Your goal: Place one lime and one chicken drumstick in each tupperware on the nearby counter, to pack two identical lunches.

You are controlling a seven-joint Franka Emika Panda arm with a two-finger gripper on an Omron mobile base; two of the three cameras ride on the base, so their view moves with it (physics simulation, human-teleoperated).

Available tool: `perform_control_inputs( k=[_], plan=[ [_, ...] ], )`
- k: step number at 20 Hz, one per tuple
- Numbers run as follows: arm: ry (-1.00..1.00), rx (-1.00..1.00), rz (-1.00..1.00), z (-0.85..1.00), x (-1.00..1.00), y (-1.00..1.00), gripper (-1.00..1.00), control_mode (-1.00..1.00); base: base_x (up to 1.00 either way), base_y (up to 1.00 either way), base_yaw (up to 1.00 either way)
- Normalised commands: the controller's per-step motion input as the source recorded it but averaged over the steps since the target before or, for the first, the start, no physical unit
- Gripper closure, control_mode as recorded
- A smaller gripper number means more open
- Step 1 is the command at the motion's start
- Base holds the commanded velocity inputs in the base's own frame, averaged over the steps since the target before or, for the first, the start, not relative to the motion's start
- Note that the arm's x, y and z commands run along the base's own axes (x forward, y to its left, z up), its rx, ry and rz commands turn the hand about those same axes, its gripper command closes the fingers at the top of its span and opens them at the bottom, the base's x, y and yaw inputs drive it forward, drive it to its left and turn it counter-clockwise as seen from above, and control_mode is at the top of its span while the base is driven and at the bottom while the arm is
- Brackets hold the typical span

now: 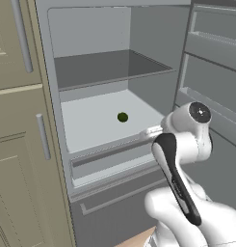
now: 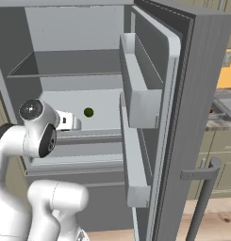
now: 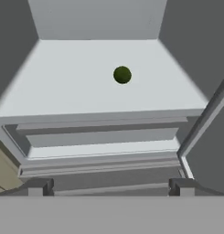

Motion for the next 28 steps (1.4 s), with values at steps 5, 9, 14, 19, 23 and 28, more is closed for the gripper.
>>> perform_control_inputs(
  k=[5, 9, 14, 19, 23, 28],
  plan=[
    [0.0, 0.0, 0.01, -0.04, 0.56, 0.03, -1.0, -1.0, 0.0, 0.0, 0.0],
    [0.0, 0.0, 0.0, -0.06, 0.56, 0.0, -1.0, -1.0, 0.0, 0.0, 0.0],
    [0.0, 0.0, 0.0, -0.1, 0.57, 0.0, -1.0, -1.0, 0.0, 0.0, 0.0],
    [0.0, 0.0, 0.0, -0.15, 0.5, 0.04, -1.0, -1.0, 0.0, 0.0, 0.0],
    [0.01, 0.0, 0.0, -0.13, 0.5, 0.08, -1.0, -1.0, 0.0, 0.0, 0.0],
    [0.01, 0.0, 0.0, -0.13, 0.43, 0.06, -1.0, -1.0, 0.0, 0.0, 0.0]
  ],
)
